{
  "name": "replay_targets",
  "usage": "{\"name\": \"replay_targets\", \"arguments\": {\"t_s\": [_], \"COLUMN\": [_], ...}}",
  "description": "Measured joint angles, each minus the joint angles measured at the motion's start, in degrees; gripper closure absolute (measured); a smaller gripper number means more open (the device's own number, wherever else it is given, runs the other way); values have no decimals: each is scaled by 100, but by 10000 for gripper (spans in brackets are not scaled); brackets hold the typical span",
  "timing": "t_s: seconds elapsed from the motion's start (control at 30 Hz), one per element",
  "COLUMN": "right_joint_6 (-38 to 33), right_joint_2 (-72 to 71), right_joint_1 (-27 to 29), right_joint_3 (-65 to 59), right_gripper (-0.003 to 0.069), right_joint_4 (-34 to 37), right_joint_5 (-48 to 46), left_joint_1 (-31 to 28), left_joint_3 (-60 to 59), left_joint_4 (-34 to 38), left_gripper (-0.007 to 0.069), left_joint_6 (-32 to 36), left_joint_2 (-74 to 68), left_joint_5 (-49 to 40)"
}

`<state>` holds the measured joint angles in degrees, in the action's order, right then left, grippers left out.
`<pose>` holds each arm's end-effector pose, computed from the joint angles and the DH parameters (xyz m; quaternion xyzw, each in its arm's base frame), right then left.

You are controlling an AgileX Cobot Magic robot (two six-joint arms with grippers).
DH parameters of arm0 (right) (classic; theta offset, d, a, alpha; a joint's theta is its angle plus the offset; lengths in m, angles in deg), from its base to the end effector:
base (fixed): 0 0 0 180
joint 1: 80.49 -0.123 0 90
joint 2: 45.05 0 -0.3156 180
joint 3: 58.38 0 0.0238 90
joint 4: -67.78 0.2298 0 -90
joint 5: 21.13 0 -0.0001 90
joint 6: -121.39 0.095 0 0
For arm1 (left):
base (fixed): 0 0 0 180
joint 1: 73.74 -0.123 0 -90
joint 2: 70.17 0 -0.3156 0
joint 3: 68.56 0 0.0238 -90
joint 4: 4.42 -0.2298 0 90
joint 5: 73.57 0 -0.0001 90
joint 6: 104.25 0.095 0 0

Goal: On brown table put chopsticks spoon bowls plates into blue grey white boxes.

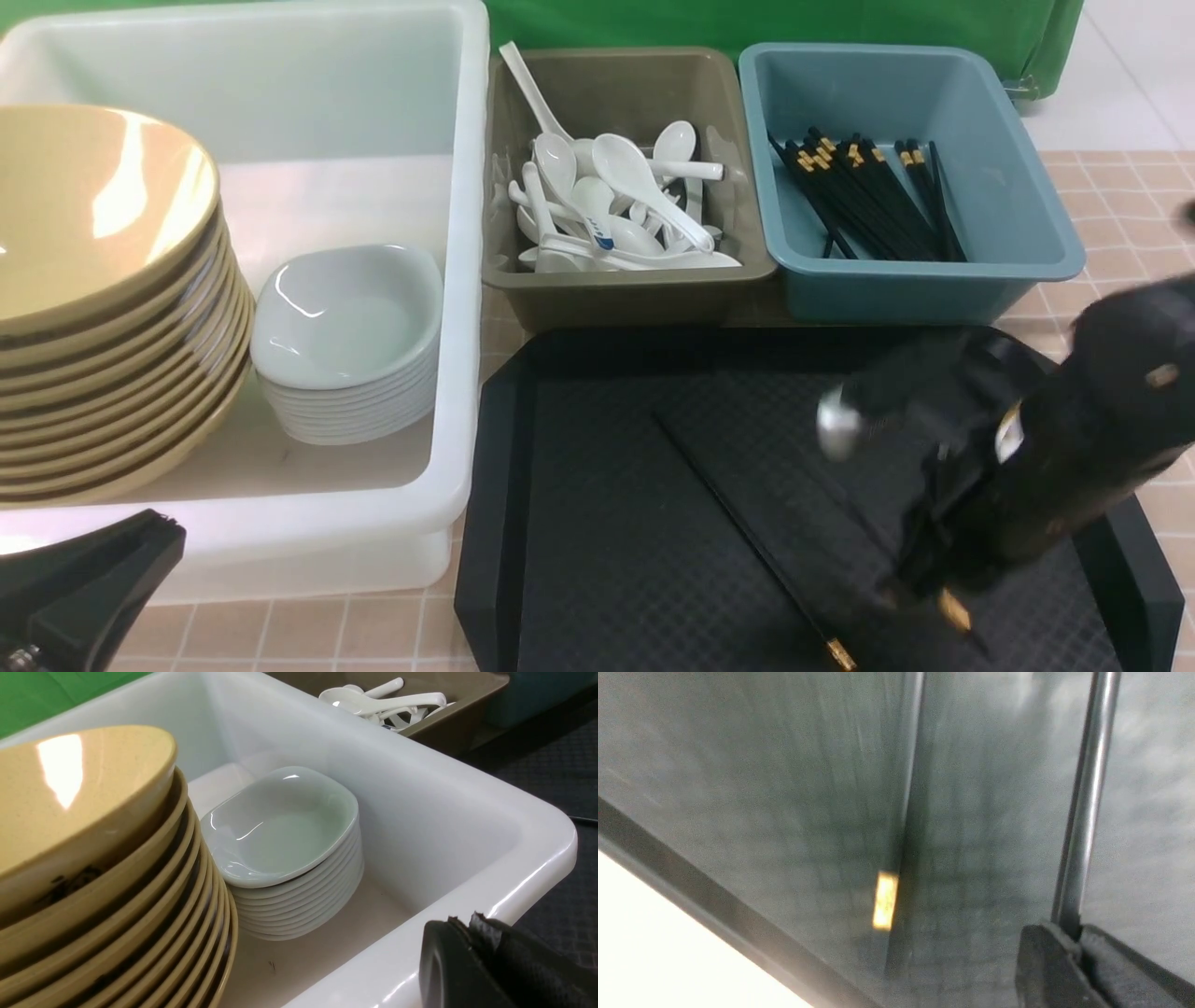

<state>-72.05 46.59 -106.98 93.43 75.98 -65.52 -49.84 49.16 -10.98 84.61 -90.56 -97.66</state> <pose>0.2162 0.1184 0.2540 -0.2962 0.9436 0.0717 0.1296 0.0201 -0.0040 0.2586 0.2528 0.7609 -0.0285 0.5969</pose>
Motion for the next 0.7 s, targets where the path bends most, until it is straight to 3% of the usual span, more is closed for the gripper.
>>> {"name": "replay_targets", "arguments": {"t_s": [0.13,0.3,0.37,0.47,0.57,0.7], "right_joint_6": [0,26,305,999,1244,1343], "right_joint_2": [-845,-769,-369,385,907,1292], "right_joint_1": [0,185,402,791,985,1027], "right_joint_3": [471,618,837,1308,1709,2299], "right_gripper": [575,575,572,539,479,345], "right_joint_4": [-235,-595,-606,-616,-616,-616], "right_joint_5": [905,3798,4390,4390,4037,2769], "left_joint_1": [0,0,0,0,0,0], "left_joint_3": [0,0,0,0,0,0], "left_joint_4": [0,0,0,0,0,16], "left_gripper": [620,620,620,620,620,620], "left_joint_6": [0,0,0,0,0,0], "left_joint_2": [0,0,0,0,0,0], "left_joint_5": [0,0,0,-6,-43,-84]}}
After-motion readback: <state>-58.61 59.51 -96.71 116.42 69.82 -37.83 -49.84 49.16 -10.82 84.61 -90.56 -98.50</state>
